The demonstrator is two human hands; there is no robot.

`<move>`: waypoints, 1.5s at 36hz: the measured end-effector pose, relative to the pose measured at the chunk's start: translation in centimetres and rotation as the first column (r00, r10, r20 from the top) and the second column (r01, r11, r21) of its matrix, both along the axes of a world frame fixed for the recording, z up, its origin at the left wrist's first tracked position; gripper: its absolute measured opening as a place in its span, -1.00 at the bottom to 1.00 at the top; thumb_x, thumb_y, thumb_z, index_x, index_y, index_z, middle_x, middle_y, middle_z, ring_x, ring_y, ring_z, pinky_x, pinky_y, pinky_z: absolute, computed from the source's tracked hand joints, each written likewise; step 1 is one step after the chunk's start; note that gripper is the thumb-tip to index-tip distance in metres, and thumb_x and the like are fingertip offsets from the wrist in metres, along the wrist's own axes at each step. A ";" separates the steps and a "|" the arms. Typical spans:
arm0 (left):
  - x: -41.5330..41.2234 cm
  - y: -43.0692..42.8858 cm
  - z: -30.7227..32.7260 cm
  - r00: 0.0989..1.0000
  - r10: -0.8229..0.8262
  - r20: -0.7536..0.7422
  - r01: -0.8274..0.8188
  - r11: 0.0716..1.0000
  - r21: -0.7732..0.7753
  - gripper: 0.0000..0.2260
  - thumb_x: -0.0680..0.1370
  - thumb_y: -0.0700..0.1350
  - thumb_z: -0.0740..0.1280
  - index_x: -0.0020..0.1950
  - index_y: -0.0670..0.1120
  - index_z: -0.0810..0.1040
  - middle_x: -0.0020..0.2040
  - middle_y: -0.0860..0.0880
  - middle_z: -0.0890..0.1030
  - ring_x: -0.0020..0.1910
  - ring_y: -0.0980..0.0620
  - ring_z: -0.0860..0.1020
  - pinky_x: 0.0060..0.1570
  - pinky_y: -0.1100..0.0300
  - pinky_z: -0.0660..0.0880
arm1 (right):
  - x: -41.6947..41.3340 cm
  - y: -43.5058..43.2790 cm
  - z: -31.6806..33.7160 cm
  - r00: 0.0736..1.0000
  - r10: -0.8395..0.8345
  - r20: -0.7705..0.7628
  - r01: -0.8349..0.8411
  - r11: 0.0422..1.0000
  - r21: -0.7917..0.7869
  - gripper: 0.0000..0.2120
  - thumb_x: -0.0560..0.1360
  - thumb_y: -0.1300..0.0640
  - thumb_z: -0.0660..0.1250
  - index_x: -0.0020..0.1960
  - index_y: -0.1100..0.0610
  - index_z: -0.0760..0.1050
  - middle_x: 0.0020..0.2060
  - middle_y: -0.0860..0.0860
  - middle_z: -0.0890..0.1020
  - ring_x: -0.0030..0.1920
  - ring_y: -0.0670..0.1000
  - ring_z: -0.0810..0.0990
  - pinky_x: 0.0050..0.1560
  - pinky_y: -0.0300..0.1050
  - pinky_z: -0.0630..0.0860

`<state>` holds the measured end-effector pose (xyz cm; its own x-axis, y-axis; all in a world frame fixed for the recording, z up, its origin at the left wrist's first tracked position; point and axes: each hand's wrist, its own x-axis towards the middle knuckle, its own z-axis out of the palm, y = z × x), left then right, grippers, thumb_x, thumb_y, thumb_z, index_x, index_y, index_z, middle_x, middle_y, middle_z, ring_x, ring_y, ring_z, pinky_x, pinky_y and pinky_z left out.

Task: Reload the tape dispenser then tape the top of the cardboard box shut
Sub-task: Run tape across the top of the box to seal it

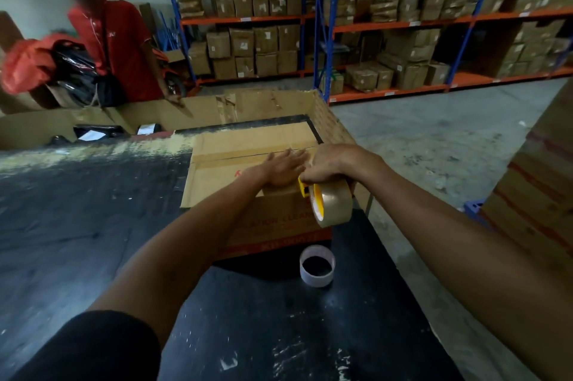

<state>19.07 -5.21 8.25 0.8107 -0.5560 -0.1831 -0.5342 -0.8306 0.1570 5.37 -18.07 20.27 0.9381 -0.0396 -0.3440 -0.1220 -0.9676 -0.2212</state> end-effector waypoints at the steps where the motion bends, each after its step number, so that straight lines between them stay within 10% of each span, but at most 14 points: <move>1: -0.3 0.0 -0.3 1.000 -0.001 0.010 0.001 1.000 0.007 -0.43 0.74 0.15 0.04 0.72 0.10 -0.05 0.74 0.05 -0.09 0.72 -0.10 -0.13 0.63 -0.27 -0.17 | -0.1 0.0 0.1 1.000 -0.005 -0.003 0.005 1.000 0.005 -0.56 0.46 -0.18 0.39 0.17 0.09 0.43 -0.03 0.13 0.54 -0.02 0.20 0.61 0.13 0.18 0.64; 14: -2.6 -0.9 1.1 0.998 0.058 0.031 -0.061 0.994 0.091 -0.42 0.74 0.18 -0.05 0.72 0.06 -0.11 0.74 0.06 -0.12 0.72 -0.09 -0.14 0.63 -0.32 -0.12 | -1.9 -0.7 -0.1 0.997 0.064 -0.036 -0.065 0.997 -0.044 -0.67 0.57 -0.13 0.33 -0.19 0.09 0.40 -0.17 0.09 0.52 -0.18 0.10 0.57 -0.28 -0.08 0.48; 26: -2.1 -1.0 -0.6 0.990 0.123 0.062 -0.126 0.991 0.047 -0.42 0.72 0.26 -0.09 0.71 0.14 -0.12 0.73 0.11 -0.15 0.72 -0.13 -0.18 0.59 -0.40 -0.17 | -2.4 -0.3 -2.4 0.998 0.058 0.038 -0.055 0.995 -0.081 -0.67 0.53 -0.13 0.32 -0.25 0.08 0.39 0.05 0.16 0.60 -0.04 0.14 0.56 -0.01 0.00 0.55; 35: -1.9 -0.7 -0.4 0.994 0.095 0.048 -0.096 0.995 0.032 -0.41 0.71 0.27 -0.10 0.71 0.14 -0.11 0.74 0.09 -0.13 0.72 -0.14 -0.17 0.59 -0.41 -0.17 | -0.7 -2.8 -4.8 0.954 -0.072 -0.292 0.137 0.968 0.209 -0.77 0.62 -0.05 0.32 0.03 0.12 0.45 -0.03 0.16 0.56 -0.11 0.14 0.61 -0.19 0.02 0.60; 43: -1.4 -0.5 -1.2 0.993 0.073 0.094 -0.072 0.997 -0.015 -0.40 0.71 0.28 -0.09 0.71 0.13 -0.09 0.74 0.08 -0.10 0.72 -0.14 -0.14 0.60 -0.40 -0.16 | 0.2 -5.3 -10.7 0.894 -0.002 -0.449 0.166 0.931 0.326 -0.43 0.43 -0.18 0.40 0.35 0.05 0.47 0.29 0.22 0.58 0.26 0.25 0.62 0.21 0.15 0.60; 54: -2.0 1.1 -0.3 0.991 0.129 0.041 -0.116 0.966 -0.231 -0.46 0.72 0.17 0.11 0.68 0.03 0.19 0.71 0.03 0.17 0.72 -0.08 0.01 0.66 -0.23 -0.12 | 0.5 -4.4 -12.0 0.871 0.207 -0.446 -0.036 0.931 0.363 -0.70 0.49 -0.02 0.49 0.06 0.14 0.52 -0.16 0.09 0.53 -0.32 -0.04 0.47 -0.36 -0.18 0.39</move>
<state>17.09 -4.08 7.93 0.8805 -0.4737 -0.0167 -0.4437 -0.8360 0.3229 5.87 -22.46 8.31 0.6499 0.2607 -0.7139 -0.1796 -0.8600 -0.4775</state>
